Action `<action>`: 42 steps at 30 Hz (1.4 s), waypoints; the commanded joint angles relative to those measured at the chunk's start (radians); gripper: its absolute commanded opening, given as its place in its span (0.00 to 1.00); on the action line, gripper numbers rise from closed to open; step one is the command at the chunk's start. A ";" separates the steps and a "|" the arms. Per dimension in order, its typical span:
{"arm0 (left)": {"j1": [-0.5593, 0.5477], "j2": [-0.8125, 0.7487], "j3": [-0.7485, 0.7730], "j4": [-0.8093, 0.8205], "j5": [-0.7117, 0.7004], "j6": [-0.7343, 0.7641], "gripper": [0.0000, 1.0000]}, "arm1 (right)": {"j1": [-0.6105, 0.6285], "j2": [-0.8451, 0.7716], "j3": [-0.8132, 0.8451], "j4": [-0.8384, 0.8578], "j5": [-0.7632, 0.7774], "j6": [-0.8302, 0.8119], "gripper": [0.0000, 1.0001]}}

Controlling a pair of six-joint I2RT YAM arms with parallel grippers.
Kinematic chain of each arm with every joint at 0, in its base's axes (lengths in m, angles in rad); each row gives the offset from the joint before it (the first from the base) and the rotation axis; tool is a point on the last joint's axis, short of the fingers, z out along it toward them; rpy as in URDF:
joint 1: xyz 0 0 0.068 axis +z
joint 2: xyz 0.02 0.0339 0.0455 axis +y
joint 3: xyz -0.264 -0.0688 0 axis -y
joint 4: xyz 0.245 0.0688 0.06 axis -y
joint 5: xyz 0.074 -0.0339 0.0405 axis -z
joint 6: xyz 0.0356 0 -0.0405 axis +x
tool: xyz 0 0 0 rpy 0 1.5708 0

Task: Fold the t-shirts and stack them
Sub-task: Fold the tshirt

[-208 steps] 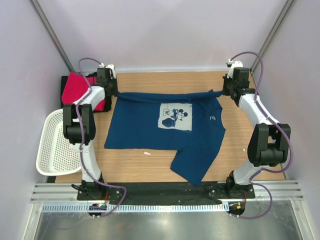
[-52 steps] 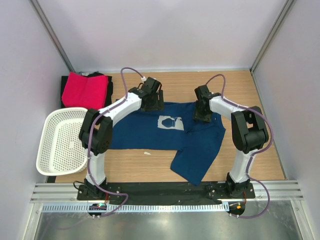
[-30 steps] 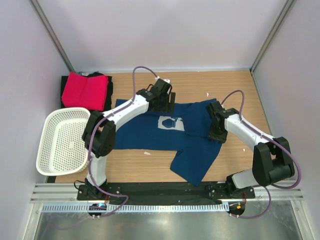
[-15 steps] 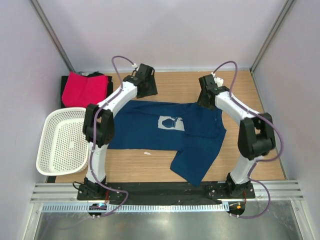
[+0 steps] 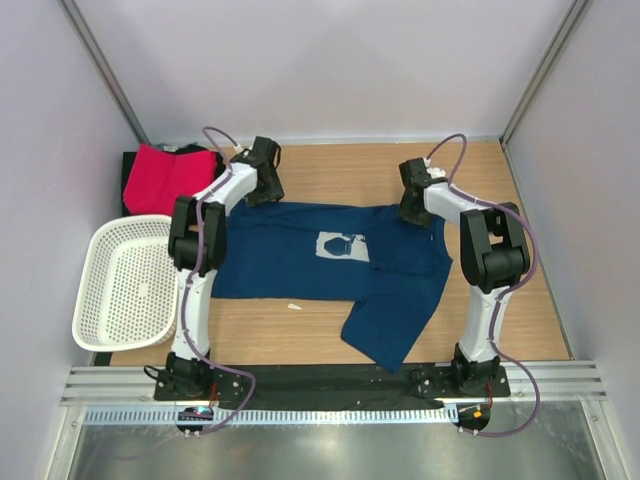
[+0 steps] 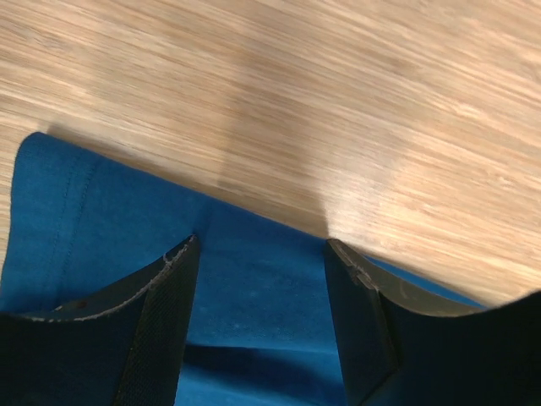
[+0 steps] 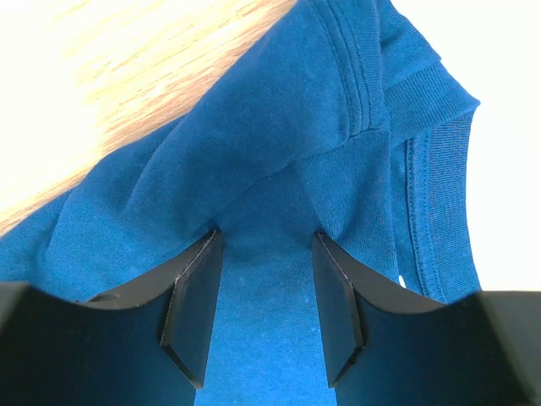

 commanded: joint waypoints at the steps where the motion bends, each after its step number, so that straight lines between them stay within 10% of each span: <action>1: 0.019 0.016 0.033 -0.020 -0.045 -0.021 0.62 | -0.020 -0.023 -0.048 -0.009 0.029 0.020 0.52; 25: 0.065 -0.120 0.037 0.085 0.089 0.162 0.67 | -0.100 -0.103 0.181 -0.143 -0.091 -0.153 0.62; 42: 0.024 -0.269 -0.280 0.074 -0.020 0.053 0.67 | -0.103 0.046 0.180 -0.091 -0.014 -0.099 0.59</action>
